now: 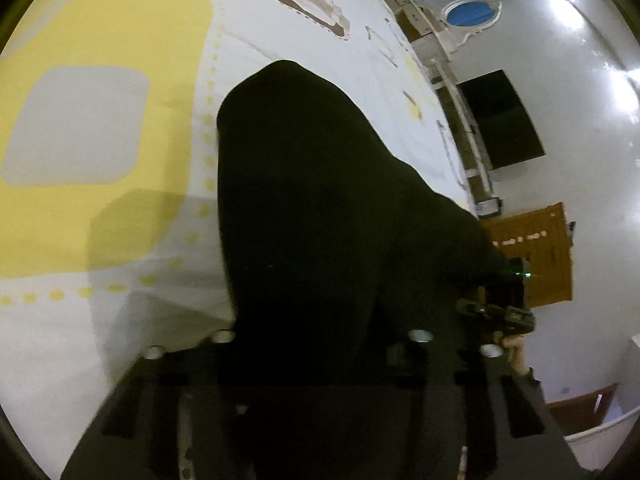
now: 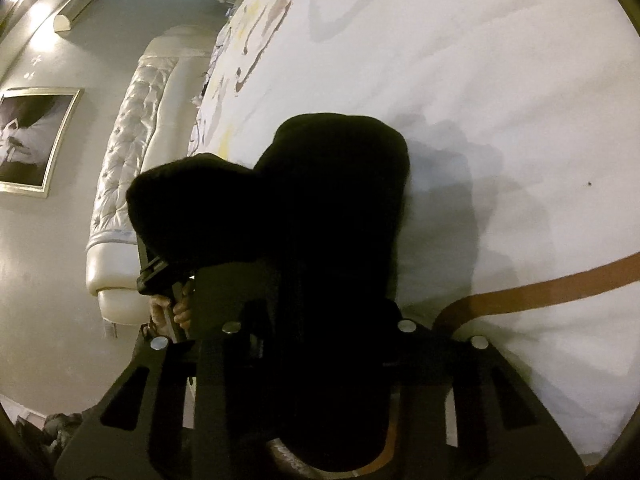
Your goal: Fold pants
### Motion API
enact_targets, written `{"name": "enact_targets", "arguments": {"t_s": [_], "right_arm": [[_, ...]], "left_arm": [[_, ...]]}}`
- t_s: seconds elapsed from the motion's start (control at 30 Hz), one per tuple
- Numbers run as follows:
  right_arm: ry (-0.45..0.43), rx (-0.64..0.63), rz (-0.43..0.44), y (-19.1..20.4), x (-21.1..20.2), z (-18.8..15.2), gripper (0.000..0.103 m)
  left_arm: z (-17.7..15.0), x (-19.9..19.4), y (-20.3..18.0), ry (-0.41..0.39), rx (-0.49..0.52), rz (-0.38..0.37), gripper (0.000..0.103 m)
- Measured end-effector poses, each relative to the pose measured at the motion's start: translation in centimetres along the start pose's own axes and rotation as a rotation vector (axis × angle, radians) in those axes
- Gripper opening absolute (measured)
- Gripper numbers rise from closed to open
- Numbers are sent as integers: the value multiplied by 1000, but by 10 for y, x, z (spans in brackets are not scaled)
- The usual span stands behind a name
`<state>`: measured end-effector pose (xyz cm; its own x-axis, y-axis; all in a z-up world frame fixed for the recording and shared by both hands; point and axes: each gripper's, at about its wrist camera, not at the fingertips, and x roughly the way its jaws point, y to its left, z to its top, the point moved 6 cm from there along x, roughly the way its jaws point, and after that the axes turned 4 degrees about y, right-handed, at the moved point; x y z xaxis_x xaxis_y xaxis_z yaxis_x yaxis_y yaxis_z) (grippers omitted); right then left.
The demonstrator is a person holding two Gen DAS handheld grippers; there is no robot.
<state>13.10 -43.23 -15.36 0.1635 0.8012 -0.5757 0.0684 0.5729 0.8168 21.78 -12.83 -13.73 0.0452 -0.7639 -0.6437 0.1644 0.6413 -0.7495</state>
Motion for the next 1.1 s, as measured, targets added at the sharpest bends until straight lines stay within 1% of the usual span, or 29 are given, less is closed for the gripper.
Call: {"name": "enact_targets", "arguments": {"t_s": [0.07,0.13,0.33,0.47,0.5,0.63,0.7,0.9,1.1], "right_arm": [[-5,2,6,0,0,-1,34],[-11,4,9,0,0,-1,34],[-29,13,13,-2,0,-2,34],[-45,9,22,0,1,-2,33],[-49,1,21,2,1,-2,33],[-56,-14,12,9,3,0,32],[-56,-17,7,10,4,2,32],[-53,-19,3,15,10,8,31],[-35,-25,2,21,21,18,31]], "left_arm": [[1,1,1,0,-8,-5,33],[2,3,-2,-1,6,12,32],[3,3,-5,-10,21,65,32],[1,3,-4,-21,20,69,32],[2,3,-5,-23,27,79,32],[4,1,-13,-37,91,158,32],[5,-1,-16,-43,105,176,32],[8,-7,-12,-60,103,170,31],[9,-21,2,-78,82,159,31]]}}
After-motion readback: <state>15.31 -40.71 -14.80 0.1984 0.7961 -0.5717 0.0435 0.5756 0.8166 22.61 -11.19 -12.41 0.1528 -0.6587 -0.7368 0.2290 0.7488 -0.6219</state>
